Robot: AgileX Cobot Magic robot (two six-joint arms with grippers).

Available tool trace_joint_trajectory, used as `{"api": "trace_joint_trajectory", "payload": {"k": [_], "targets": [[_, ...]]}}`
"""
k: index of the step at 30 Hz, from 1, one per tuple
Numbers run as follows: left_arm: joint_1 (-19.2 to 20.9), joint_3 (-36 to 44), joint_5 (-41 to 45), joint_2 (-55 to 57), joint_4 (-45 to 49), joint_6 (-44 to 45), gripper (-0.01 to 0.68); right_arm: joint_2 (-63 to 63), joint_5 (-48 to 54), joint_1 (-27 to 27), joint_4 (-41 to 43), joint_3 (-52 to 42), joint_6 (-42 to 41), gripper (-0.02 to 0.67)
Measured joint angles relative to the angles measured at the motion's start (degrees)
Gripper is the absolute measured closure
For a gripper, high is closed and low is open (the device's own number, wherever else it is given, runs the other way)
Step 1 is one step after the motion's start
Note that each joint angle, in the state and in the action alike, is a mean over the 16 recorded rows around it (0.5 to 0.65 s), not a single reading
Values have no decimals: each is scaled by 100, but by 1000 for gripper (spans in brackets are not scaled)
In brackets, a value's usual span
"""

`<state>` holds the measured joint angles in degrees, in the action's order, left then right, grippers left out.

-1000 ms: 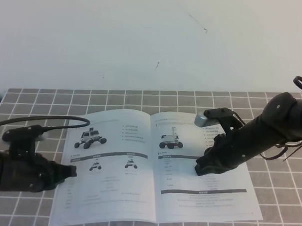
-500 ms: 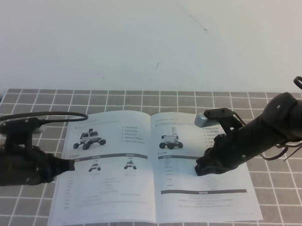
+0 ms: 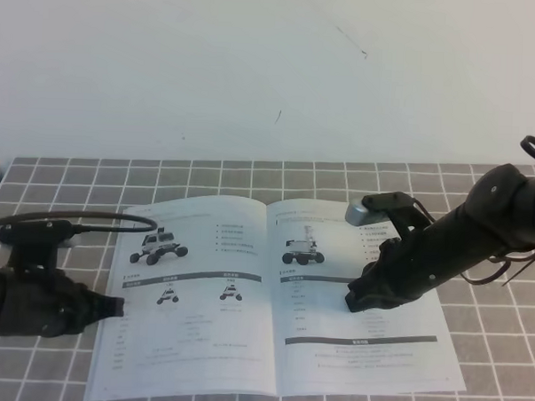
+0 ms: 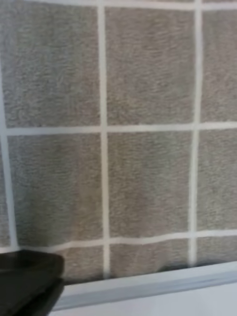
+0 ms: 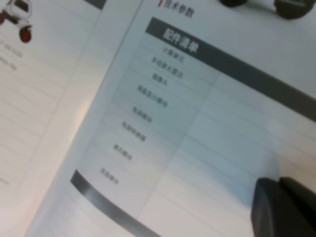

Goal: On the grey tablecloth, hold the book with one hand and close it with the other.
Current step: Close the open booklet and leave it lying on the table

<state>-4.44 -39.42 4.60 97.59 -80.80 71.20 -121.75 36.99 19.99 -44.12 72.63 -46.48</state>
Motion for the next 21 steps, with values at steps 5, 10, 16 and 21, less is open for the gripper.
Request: {"api": "trace_joint_trajectory", "payload": {"k": [5,10,16,21], "targets": [[-46,-47,58,233,5,12,676,-3,0,0,-5,0,-22,652],[-191,-140,125,339,-2,49,676,-6,2,-2,-19,0,-48,652],[-423,-310,290,404,-22,101,676,-11,8,-7,-45,0,-69,652],[-596,-514,667,478,-99,136,676,-15,17,-11,-77,0,-86,652]]}}
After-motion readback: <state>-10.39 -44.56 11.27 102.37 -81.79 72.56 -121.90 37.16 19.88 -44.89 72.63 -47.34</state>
